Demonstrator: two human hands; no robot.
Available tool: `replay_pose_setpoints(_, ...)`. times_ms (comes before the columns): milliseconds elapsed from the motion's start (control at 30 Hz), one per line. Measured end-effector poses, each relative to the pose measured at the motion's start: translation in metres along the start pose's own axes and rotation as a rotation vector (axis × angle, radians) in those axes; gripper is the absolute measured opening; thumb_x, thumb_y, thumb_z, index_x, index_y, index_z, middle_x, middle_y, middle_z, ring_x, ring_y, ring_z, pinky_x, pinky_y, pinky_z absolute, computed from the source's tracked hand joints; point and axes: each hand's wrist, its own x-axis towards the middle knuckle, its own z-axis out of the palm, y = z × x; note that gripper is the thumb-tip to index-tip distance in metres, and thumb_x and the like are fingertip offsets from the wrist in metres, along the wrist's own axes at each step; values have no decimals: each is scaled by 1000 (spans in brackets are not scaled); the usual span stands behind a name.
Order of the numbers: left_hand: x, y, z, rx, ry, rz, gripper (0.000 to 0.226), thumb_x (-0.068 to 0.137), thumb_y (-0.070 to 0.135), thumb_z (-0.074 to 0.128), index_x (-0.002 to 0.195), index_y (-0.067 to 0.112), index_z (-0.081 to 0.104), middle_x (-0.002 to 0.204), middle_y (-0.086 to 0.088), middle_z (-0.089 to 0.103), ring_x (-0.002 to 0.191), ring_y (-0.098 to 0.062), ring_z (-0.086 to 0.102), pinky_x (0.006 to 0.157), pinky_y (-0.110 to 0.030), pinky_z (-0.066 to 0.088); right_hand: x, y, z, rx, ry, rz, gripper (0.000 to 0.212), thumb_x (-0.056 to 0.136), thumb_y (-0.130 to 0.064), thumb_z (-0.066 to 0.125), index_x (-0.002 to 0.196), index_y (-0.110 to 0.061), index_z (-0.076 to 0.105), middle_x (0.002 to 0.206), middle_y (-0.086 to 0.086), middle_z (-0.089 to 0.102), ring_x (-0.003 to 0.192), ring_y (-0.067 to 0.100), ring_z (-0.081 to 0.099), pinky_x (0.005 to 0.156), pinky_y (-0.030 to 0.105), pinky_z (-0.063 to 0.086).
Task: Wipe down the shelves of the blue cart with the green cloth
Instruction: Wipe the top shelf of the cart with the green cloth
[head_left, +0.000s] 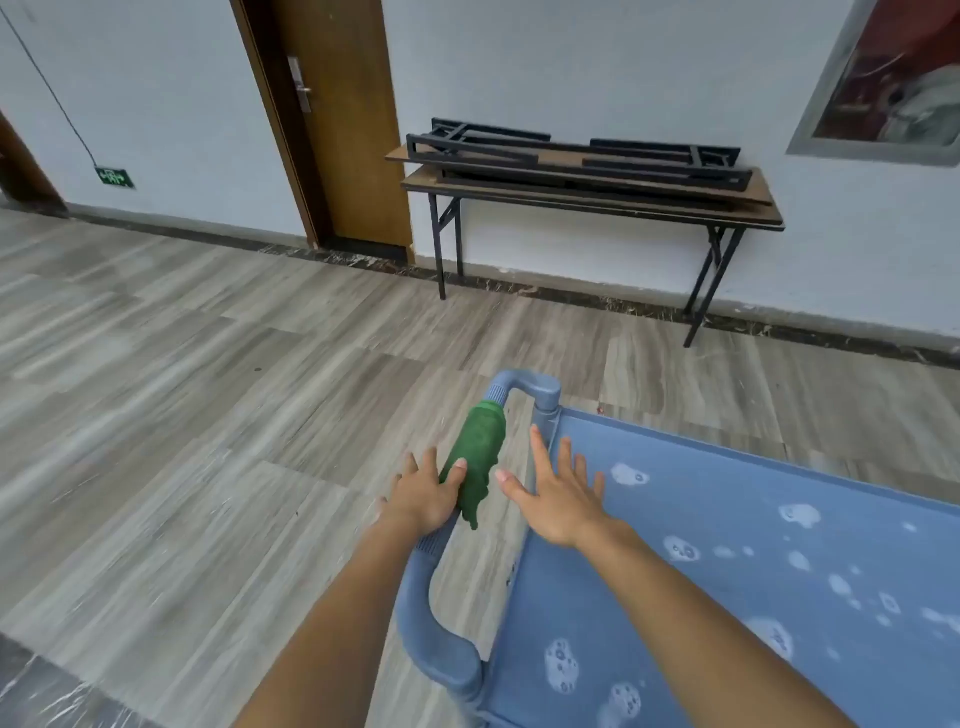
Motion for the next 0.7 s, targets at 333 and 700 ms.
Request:
replay_pose_setpoints(333,47,-15,14,-753,-286,-364,77,95,71,37,109,3,71,89,-19,77,72,-30,73,65,-35,58,61,-26,43,815,-94,245,98,84,-85,36,161,-30,7,163,-1,30,146,25,36,118,46,31)
replay_pose_setpoints(700,70,-23,9,-1101,-112,-366,55,79,35,84,117,-1,66,105,-18,76,98,-34,73,93,-52,57,85,-21,53,1616,-321,347,52,84,-38,80,122,-6,67,115,17,74,105,34,72,99,52,54)
